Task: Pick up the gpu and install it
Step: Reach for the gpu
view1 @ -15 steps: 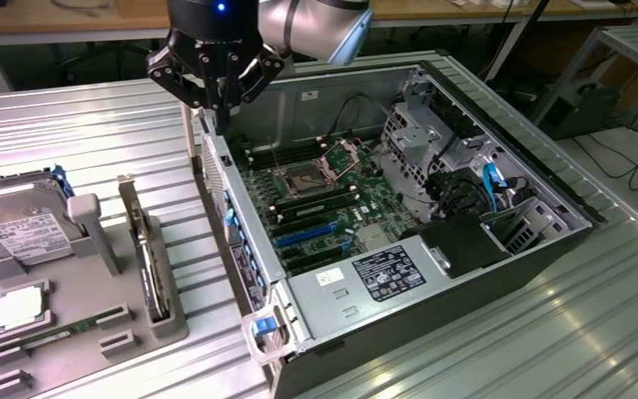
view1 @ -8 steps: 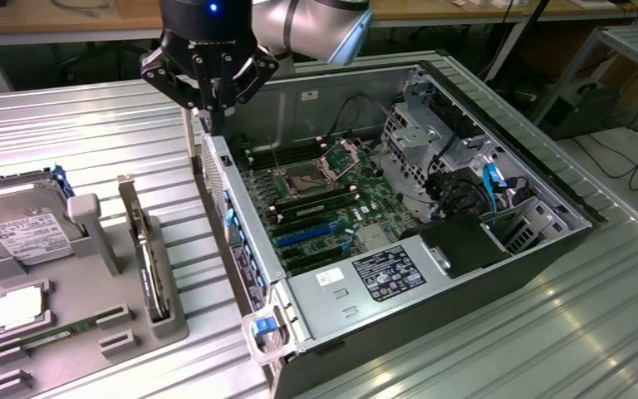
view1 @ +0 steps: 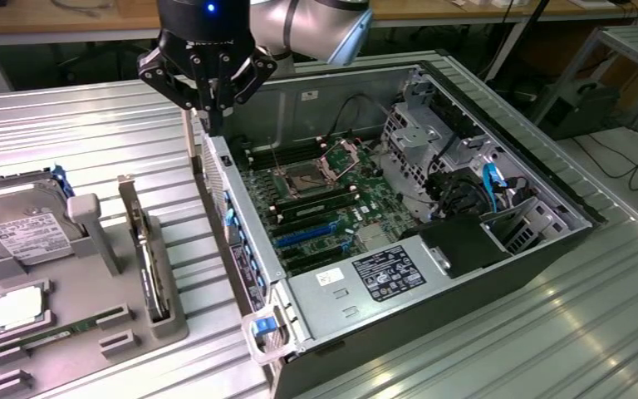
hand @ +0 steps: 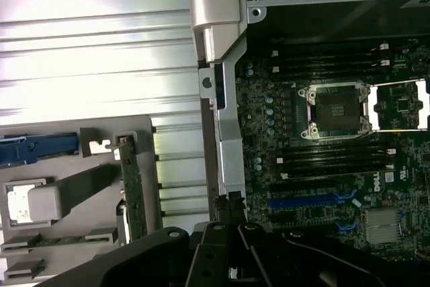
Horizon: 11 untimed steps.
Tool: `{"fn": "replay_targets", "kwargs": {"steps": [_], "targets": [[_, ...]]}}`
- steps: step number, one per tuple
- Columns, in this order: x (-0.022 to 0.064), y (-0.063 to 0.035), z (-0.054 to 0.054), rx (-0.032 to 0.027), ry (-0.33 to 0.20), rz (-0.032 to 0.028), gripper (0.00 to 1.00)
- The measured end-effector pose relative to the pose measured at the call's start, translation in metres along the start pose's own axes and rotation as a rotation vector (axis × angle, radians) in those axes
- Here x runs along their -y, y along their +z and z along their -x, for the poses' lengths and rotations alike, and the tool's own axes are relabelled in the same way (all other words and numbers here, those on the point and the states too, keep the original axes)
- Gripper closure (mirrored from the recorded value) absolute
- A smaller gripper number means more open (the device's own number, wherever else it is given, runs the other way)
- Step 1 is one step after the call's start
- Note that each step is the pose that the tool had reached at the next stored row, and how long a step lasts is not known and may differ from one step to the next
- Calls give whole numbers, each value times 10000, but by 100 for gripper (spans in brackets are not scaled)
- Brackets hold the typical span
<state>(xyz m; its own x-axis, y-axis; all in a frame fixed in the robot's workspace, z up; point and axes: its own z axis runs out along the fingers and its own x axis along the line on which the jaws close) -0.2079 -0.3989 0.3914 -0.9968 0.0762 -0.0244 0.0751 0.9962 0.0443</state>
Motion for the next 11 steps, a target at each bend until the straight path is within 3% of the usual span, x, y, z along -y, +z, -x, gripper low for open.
{"fn": "replay_targets", "kwargs": {"steps": [11], "targets": [[0, 3, -1, -9, -225, 6, 89]]}}
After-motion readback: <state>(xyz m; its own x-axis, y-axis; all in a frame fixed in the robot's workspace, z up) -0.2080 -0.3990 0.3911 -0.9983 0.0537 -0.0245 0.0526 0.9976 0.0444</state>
